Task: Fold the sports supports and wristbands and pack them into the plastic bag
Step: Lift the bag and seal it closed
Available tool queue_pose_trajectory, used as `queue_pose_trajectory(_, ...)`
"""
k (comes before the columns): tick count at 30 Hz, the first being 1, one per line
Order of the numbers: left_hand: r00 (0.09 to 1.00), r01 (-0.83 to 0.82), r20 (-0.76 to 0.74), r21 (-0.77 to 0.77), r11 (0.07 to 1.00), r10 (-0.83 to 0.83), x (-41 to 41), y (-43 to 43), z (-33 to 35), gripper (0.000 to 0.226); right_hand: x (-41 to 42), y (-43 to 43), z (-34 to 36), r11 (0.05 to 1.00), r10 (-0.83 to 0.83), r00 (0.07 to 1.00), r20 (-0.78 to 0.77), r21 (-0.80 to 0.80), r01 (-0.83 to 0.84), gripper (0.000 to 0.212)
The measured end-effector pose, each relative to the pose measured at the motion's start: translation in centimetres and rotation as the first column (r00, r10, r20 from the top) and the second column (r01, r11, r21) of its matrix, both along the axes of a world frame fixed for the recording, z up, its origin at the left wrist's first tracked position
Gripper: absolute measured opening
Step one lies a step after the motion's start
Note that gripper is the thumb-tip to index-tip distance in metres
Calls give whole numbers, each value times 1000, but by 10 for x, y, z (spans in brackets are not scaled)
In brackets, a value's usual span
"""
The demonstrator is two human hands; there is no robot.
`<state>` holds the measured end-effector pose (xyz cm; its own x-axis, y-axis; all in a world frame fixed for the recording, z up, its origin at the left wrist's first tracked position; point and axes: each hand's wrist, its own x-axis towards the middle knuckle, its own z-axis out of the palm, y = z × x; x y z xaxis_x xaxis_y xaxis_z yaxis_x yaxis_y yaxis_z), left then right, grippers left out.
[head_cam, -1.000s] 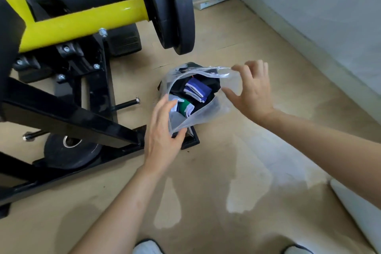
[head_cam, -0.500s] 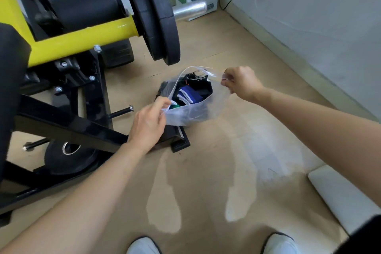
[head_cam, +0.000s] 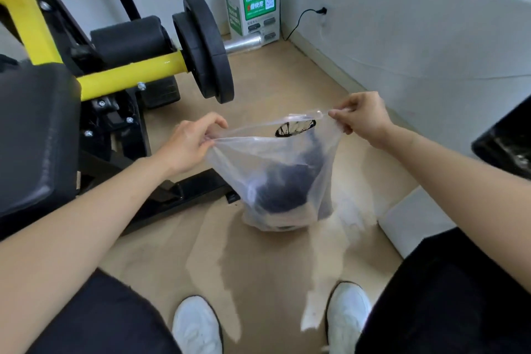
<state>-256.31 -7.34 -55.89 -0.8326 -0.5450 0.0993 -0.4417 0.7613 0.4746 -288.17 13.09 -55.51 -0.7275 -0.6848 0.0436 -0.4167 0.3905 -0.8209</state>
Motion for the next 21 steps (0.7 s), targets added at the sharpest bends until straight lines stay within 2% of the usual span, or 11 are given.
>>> queue_pose_trajectory(2,999,15,43,72,997,-18,17,6,3,38,12,14,-3,1000,7,999,49,12,-7,19)
queue_pose_trajectory(5,995,1,100,115,993,-13,37,13,1,36,34,29,-16,992,111,976,186,31,-118,12)
queue_pose_trajectory(8,990,-71,132,98,993,58,53,12,-6,31,51,38,-27,983,183,918,351,-39,-181,6)
queue_pose_trajectory(12,987,-147,93,153,977,134,63,10,-9,25,52,43,-35,974,222,875,430,-138,-179,13)
queue_pose_trajectory(15,984,-169,86,132,977,158,68,7,-15,22,50,43,-38,975,210,872,443,-161,-154,11)
queue_pose_trajectory(18,972,-218,110,117,969,205,76,1,-21,19,52,39,-40,979,182,908,377,-160,-129,7)
queue_pose_trajectory(21,952,-283,137,63,957,272,79,-3,-28,15,53,36,-42,985,128,941,313,-147,-85,16)
